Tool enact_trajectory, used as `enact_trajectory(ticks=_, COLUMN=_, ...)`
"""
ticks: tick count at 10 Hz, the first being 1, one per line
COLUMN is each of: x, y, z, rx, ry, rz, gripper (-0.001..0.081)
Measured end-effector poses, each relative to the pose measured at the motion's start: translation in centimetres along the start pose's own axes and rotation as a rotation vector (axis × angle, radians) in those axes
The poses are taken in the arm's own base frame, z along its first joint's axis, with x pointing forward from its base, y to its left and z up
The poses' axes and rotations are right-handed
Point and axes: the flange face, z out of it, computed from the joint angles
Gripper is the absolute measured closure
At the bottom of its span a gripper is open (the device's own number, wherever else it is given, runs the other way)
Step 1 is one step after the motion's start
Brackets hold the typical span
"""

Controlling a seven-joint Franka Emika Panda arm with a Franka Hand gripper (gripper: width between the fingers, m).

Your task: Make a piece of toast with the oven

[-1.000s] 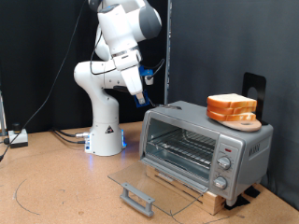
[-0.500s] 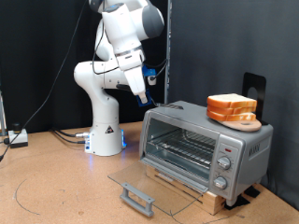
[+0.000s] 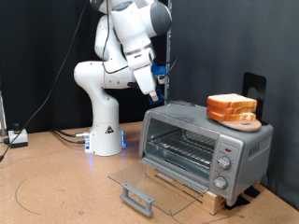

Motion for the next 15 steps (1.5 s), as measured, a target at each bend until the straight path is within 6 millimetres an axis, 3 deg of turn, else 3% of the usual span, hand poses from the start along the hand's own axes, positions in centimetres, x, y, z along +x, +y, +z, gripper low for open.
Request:
enact_trajectory(ticks=6, x=1.4, y=-2.4, z=1.4, rx=0.002, ry=-0.014, rz=-0.016, gripper=0.0411)
enact_trajectory(ticks=15, x=2.6, y=-4.5, z=1.5, rx=0.008, ry=-0.002, rz=-0.008, gripper=0.0411)
